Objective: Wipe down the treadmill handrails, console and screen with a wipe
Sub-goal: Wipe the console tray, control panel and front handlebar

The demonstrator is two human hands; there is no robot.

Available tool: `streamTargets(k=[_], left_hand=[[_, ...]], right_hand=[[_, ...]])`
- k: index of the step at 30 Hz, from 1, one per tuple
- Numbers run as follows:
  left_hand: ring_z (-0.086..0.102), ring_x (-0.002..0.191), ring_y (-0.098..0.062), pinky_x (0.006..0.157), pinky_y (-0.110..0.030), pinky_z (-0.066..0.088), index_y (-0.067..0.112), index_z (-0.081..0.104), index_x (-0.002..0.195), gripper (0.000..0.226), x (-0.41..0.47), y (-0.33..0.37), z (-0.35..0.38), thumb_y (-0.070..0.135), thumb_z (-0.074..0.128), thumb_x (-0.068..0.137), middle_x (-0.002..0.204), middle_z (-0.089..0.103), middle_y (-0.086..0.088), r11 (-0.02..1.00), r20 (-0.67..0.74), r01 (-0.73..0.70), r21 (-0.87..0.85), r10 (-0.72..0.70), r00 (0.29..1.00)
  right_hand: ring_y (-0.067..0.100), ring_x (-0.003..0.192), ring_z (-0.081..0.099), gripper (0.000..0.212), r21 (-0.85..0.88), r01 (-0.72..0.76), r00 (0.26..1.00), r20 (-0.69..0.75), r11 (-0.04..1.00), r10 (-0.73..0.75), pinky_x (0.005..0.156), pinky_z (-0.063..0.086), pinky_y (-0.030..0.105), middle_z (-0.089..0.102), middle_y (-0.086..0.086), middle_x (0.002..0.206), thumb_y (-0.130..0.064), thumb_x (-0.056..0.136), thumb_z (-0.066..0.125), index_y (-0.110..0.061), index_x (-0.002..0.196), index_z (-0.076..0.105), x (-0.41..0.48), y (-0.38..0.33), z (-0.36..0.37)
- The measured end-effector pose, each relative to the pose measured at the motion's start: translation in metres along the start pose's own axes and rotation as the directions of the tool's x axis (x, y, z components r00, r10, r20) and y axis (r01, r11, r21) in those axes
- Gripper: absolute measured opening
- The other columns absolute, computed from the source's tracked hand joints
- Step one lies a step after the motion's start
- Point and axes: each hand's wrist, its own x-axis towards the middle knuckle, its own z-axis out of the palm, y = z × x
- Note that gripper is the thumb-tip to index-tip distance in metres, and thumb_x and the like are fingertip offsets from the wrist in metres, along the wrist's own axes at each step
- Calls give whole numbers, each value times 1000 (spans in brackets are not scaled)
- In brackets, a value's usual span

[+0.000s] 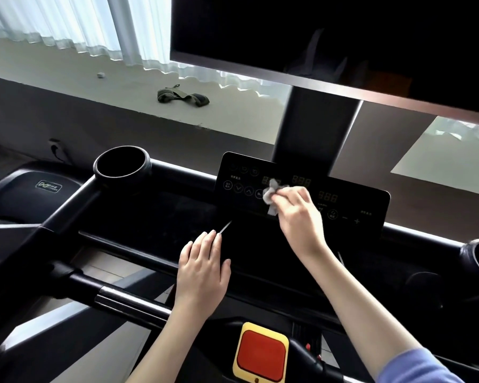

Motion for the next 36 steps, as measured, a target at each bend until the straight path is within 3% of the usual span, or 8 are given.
streamTargets(k=[3, 9, 13, 19, 25, 28, 31, 36], left_hand=[[58, 119, -27, 102, -41, 31, 2, 63, 122, 56, 1, 0, 0, 38, 38, 87, 126, 62, -11, 1000, -3, -6, -5, 6, 1000], [62, 111, -20, 89, -38, 51, 11, 67, 118, 55, 11, -18, -8, 44, 39, 84, 120, 66, -1, 996, 38, -70, -59, 72, 997], [49, 118, -13, 97, -33, 42, 17, 63, 123, 52, 13, -31, -4, 43, 40, 86, 124, 60, 5, 987, 27, -104, -120, 108, 994], [48, 117, -13, 99, -30, 31, 15, 64, 123, 49, 10, -30, -2, 40, 43, 86, 123, 61, 4, 983, -50, -141, -121, 136, 989], [53, 116, -13, 99, -31, 34, 16, 64, 123, 49, 10, -30, 0, 40, 42, 87, 123, 62, 4, 983, -20, -137, -124, 135, 991], [54, 114, -11, 96, -33, 46, 18, 65, 122, 50, 12, -34, -3, 43, 42, 85, 121, 62, 7, 979, -1, -140, -150, 141, 990], [52, 116, -11, 94, -36, 50, 16, 64, 123, 54, 17, -47, -7, 47, 42, 85, 122, 61, 7, 982, 24, -132, -134, 137, 990], [52, 118, -14, 101, -34, 40, 14, 64, 124, 56, 15, -53, -6, 47, 40, 86, 126, 59, 5, 986, 47, -140, -86, 145, 988]], right_hand=[[13, 90, 45, 16, 9, -134, 990, -47, 991, 134, 63, 51, 24, 66, 1, 90, -10, 85, 59, -8, 88, 75, 20, -11, 18], [10, 93, 49, 14, 21, 66, 992, 102, 998, -68, 64, 57, 27, 67, -3, 90, -12, 84, 62, -11, 90, 74, 14, -6, 17], [14, 90, 52, 11, -21, -133, 991, -39, 991, 132, 67, 55, 29, 67, -2, 88, -7, 84, 66, -8, 89, 75, 43, 2, 23], [10, 95, 56, 16, 72, 11, 999, 52, 997, -15, 85, 49, 13, 65, -2, 93, 8, 79, 68, -2, 91, 73, 33, -8, 32], [5, 82, 51, 12, 33, -179, 983, -41, 983, 180, 53, 40, 19, 66, -2, 88, -10, 90, 62, -8, 86, 72, 76, -25, 51], [-11, 89, 45, 15, 42, -106, 993, 57, 993, 103, 70, 47, 8, 65, -4, 101, -11, 92, 58, -12, 96, 72, 60, -24, 58], [2, 95, 47, 13, 62, -24, 999, 39, 998, 21, 79, 37, -4, 67, 4, 97, -3, 85, 63, -5, 93, 73, 55, -20, 47], [2, 83, 52, 11, 45, -168, 986, -5, 985, 168, 61, 49, 18, 66, -2, 87, -3, 82, 64, -9, 85, 73, 80, -41, 61]])
